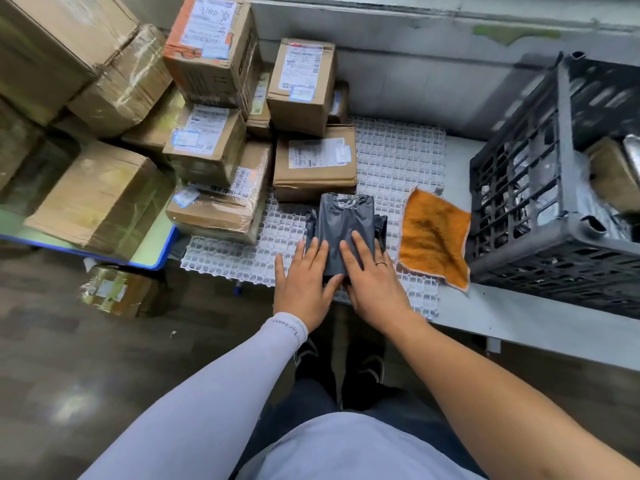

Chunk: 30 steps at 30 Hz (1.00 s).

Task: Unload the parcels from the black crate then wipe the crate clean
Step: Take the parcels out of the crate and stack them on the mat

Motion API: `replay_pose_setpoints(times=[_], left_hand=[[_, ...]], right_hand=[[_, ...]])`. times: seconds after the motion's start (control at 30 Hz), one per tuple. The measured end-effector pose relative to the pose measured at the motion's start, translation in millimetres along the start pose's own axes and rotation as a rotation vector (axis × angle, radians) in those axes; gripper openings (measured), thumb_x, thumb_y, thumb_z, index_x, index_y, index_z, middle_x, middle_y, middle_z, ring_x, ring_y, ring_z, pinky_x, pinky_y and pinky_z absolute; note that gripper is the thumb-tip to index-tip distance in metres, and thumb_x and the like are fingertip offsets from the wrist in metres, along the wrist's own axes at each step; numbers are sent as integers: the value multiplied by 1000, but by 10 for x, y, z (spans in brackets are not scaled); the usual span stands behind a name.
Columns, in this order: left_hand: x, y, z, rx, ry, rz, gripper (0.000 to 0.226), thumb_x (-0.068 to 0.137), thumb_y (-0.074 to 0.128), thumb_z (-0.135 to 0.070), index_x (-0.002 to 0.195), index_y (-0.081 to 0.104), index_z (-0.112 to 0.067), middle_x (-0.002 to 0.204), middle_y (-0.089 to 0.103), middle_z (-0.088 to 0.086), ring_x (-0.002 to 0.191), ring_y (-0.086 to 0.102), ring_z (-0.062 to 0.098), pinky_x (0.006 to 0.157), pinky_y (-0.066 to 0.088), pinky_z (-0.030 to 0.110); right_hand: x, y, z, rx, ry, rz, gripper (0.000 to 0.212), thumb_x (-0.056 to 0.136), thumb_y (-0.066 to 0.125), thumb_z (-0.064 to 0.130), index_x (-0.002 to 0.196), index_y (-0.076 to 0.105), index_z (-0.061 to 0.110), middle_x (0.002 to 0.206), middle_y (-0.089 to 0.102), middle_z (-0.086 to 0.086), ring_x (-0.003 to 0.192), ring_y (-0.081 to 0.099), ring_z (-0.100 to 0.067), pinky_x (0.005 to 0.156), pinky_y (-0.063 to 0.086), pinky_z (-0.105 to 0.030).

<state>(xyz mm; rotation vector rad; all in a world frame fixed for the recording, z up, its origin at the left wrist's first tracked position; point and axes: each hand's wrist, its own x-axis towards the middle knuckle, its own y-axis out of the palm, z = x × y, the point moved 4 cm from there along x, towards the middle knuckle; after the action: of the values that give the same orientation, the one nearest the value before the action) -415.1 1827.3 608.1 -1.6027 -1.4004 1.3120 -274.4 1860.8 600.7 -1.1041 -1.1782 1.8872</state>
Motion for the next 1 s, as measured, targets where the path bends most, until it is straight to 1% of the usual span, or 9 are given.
replay_pose_setpoints(times=[0.13,0.23,0.4,0.5,0.63,0.73,0.8,0.87,1.0], left_hand=[[26,-24,15,-131,-16,-22,65,107,38,-54,164,19,-30,171,18,-7,159,12,15,129,6,51],[117,-89,-9,-310,-40,-57,64,104,52,-47,160,31,-25,164,36,-4,151,33,15,123,31,43],[383,-239,-26,-433,-102,-13,74,97,63,-43,161,29,-26,156,47,0,137,50,23,109,47,42],[548,-303,-9,-501,-129,-1,77,93,66,-38,160,29,-28,153,52,0,133,55,26,107,48,44],[713,-384,-60,-644,-203,32,67,97,66,-31,157,37,-25,149,55,-1,132,56,26,107,45,37],[835,-382,2,-958,-401,119,55,100,57,-48,149,52,-24,146,58,-1,134,55,26,111,45,45],[855,-391,47,-1172,-540,219,50,101,46,-59,134,64,-26,132,68,-1,121,64,27,96,54,49],[857,-451,71,-1267,-605,312,56,103,35,-67,132,63,-29,125,69,-2,112,66,27,86,55,48],[913,-470,168,-1352,-669,405,71,99,30,-77,144,55,-28,133,62,1,120,59,31,99,49,64]], right_hand=[[0,-77,13,37,3,41,84,102,48,48,165,-3,25,171,-20,1,157,-4,-41,127,12,-54],[8,-170,-4,91,7,50,85,97,48,58,165,7,27,172,-10,3,157,8,-39,126,21,-51],[98,-404,-77,75,-41,-37,64,98,48,53,156,36,28,165,21,2,134,48,-33,104,48,-44],[177,-513,-151,109,-20,-55,56,100,51,47,151,42,27,164,23,1,125,56,-32,92,55,-45],[316,-555,-216,258,111,-45,75,96,62,44,160,25,27,169,11,1,140,46,-29,102,51,-46],[408,-579,-213,423,187,-49,87,93,69,34,163,16,29,169,9,6,148,35,-24,110,43,-39],[449,-605,-203,558,251,-88,88,93,70,32,163,16,29,169,15,5,149,32,-21,114,37,-37],[491,-628,-212,743,344,-135,80,97,65,44,162,21,29,167,25,2,148,35,-21,116,36,-42],[608,-614,-322,1123,556,-48,71,97,38,75,148,51,26,151,52,2,139,47,-25,112,38,-42]])
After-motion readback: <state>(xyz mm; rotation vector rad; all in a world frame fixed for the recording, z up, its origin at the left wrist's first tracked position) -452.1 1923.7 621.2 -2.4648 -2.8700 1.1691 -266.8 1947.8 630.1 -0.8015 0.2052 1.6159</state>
